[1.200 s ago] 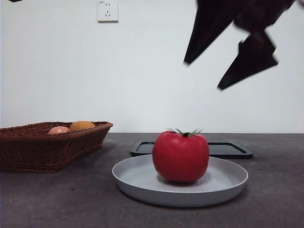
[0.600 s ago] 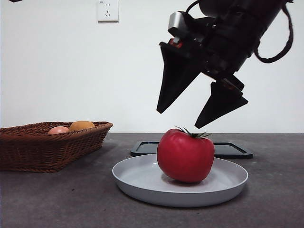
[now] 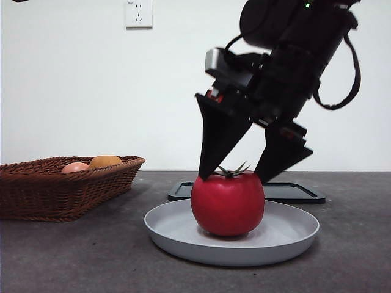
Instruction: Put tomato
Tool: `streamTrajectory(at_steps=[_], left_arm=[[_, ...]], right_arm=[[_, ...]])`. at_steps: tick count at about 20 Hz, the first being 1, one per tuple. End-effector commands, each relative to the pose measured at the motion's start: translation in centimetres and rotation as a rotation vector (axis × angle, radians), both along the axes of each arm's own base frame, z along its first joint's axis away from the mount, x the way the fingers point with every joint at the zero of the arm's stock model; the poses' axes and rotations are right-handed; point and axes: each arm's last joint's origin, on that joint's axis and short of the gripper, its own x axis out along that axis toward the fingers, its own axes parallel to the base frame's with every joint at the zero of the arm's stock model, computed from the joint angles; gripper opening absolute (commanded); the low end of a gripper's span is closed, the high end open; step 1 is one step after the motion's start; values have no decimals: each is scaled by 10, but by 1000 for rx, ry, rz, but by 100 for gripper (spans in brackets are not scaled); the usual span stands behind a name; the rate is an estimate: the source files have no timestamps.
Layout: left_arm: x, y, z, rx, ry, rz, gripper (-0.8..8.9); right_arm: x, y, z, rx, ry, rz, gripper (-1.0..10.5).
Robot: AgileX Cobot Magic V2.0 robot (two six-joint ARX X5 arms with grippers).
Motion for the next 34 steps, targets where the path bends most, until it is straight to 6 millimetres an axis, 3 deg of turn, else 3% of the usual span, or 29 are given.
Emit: streamTrajectory(at_steps=[1,7,12,14,17,20,25,28,31,34], left_arm=[[1,-1,5,-11,-26,-16,465],[1,-1,5,-11,-26,-16,465],[1,-1,5,-11,-26,-16,465],[1,-1,5,-11,-26,-16,465],[1,-1,5,-11,-26,-16,465],[1,-1,5,-11,-26,-16,465],[0,-1,5,-11,-25,-16,465],[0,-1,5,-11,-25,-16,465],[0,-1,5,-11,-25,-16,465],[0,-1,5,-10,-23,-15,465]], right_arm=[[1,11,-6,0,15,19,548],[1,17,-18,-25,50,12,523],[1,16,-19,-46,52,1,205],[0,16,-18,-37,55,6,150],[2,18,-7,-9,45,14,150],[7,19,19,33,-35,2,149],[36,14,64,17,-266,-137,149],[61,1,76,49,-325,-209,149],[99,-12,64,29,-310,-283,149],[140,-17,38,-3,-277,-327,149]])
